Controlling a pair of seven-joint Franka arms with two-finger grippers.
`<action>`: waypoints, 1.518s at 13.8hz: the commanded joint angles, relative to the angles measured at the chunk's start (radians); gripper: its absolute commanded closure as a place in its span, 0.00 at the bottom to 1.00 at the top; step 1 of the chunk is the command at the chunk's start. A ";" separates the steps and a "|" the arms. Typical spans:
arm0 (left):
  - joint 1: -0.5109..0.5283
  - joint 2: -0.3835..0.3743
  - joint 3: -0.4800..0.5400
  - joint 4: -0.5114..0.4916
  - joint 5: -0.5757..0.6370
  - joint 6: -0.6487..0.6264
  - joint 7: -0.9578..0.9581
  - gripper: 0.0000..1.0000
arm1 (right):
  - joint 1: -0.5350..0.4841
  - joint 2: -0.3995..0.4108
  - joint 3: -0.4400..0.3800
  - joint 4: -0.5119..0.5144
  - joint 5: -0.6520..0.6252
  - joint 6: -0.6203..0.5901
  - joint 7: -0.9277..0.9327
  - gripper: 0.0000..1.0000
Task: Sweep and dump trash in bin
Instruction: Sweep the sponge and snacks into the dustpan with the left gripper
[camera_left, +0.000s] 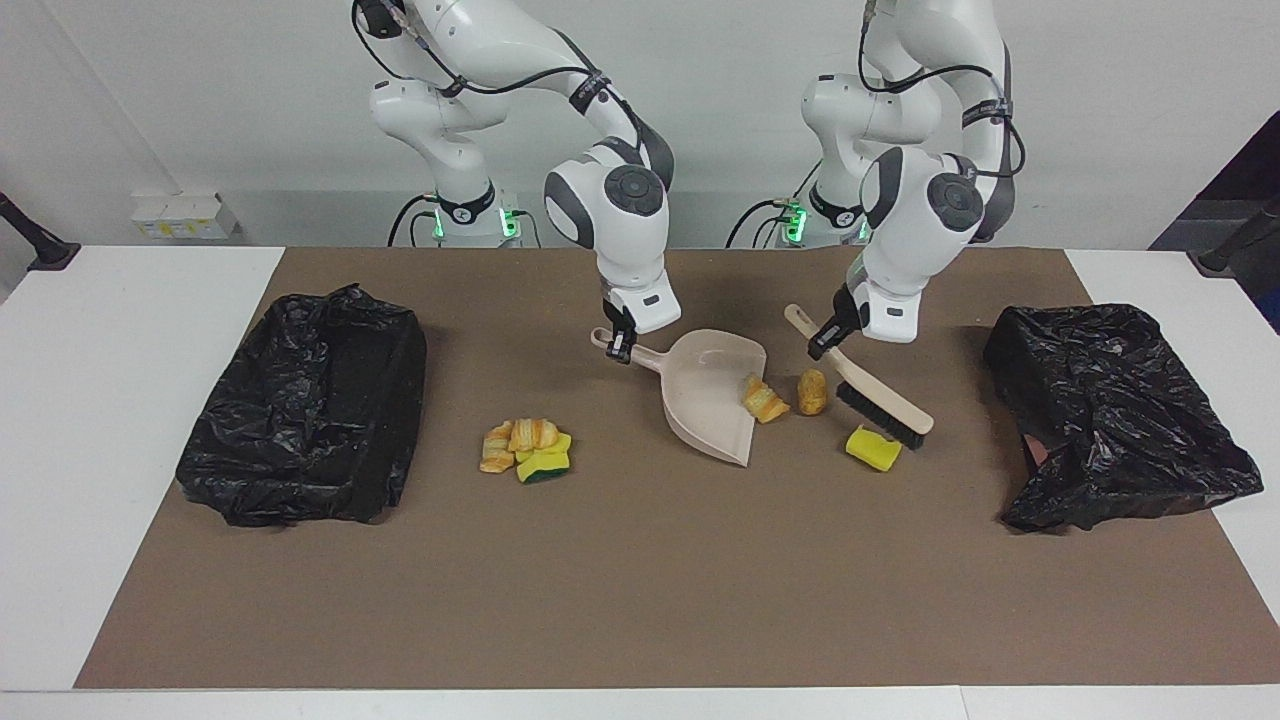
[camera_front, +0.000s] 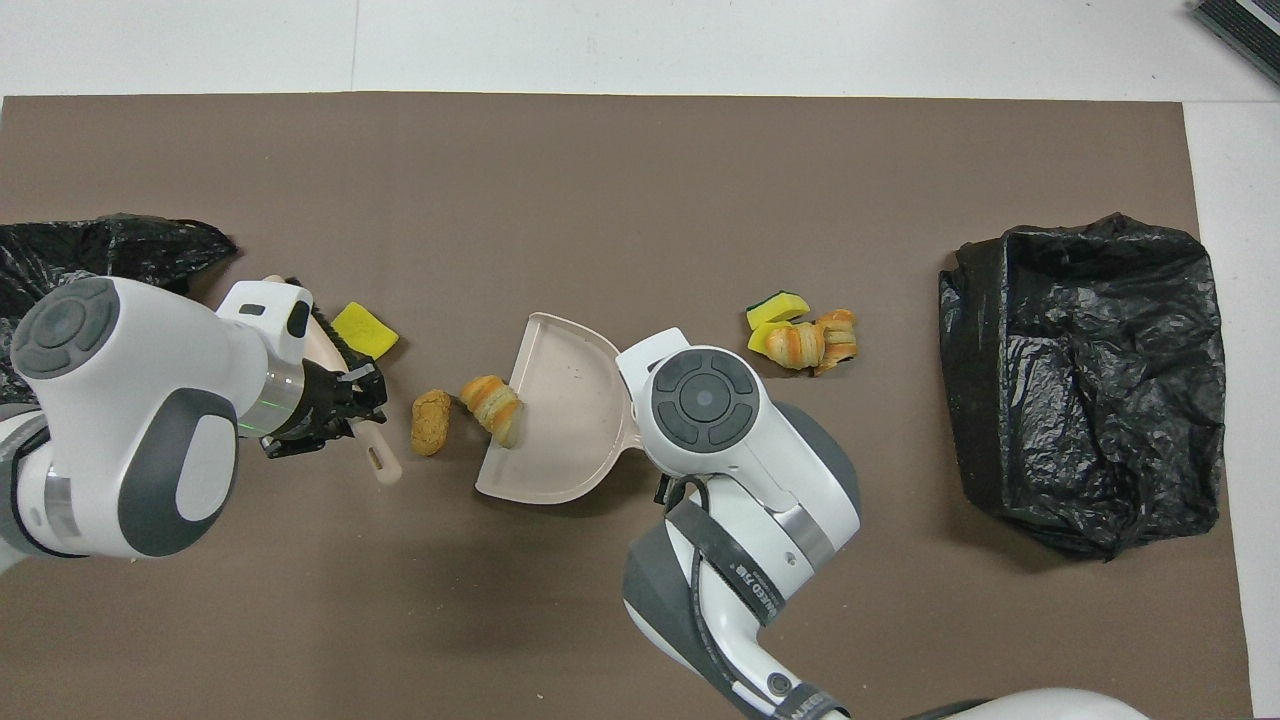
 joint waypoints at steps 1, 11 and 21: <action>0.104 -0.015 -0.008 -0.010 0.027 -0.030 0.171 1.00 | -0.004 -0.010 0.006 -0.012 0.007 0.020 0.028 1.00; 0.056 -0.064 -0.014 -0.195 0.153 -0.008 0.561 1.00 | -0.007 -0.011 0.006 -0.054 0.007 0.073 -0.003 1.00; -0.352 -0.064 -0.020 -0.203 0.152 0.010 0.493 1.00 | -0.005 -0.013 0.008 -0.055 0.007 0.071 0.008 1.00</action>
